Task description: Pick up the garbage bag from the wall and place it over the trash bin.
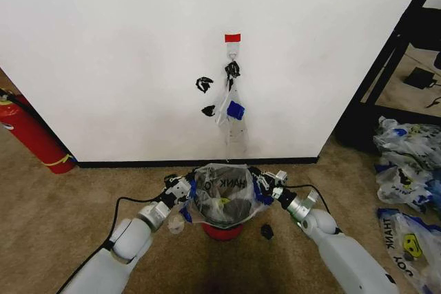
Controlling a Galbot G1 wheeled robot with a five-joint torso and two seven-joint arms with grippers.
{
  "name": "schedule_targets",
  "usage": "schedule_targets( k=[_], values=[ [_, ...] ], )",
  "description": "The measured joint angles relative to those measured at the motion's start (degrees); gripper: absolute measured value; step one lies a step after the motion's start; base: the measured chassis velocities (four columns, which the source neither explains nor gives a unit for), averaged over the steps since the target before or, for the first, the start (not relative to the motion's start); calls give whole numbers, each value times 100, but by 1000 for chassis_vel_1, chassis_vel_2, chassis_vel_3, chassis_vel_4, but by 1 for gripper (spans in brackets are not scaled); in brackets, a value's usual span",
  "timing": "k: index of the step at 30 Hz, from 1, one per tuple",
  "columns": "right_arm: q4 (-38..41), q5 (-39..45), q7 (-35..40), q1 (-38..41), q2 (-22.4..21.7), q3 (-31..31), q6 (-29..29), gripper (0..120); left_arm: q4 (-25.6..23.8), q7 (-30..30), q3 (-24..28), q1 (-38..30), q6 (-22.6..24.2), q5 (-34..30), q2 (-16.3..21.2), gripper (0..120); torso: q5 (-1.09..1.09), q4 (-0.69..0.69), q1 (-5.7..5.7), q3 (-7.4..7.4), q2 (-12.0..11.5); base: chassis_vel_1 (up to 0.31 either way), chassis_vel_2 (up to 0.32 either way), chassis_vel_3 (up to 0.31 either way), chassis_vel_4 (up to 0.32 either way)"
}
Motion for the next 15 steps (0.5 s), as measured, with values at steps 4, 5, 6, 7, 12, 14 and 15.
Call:
schedule_targets(
  k=[4,5,6,7,12,14,15],
  values=[
    [-415,67,-115,180,135,44,-32,0,340,21,36,-241,-83,-8,-142,0,0,1,0,0,0,0,0,0,0],
    [-489,70,-151,204,160,59,-43,0,394,30,36,-277,-97,-8,-149,0,0,2,0,0,0,0,0,0,0],
    [-489,70,-151,204,160,59,-43,0,394,30,36,-277,-97,-8,-149,0,0,2,0,0,0,0,0,0,0],
    [-622,83,-196,244,204,88,-59,0,466,52,36,-325,-119,-9,-150,0,0,2,0,0,0,0,0,0,0],
    [-933,236,-263,347,347,136,-206,0,635,146,23,-474,-168,-43,-120,0,0,2,0,0,0,0,0,0,0],
    [-1029,261,-267,393,399,144,-225,0,694,168,19,-521,-194,-53,-130,0,1,2,0,0,0,0,0,0,0],
    [-1029,261,-267,393,399,144,-225,0,694,168,19,-521,-194,-53,-130,0,1,2,0,0,0,0,0,0,0]
  ],
)
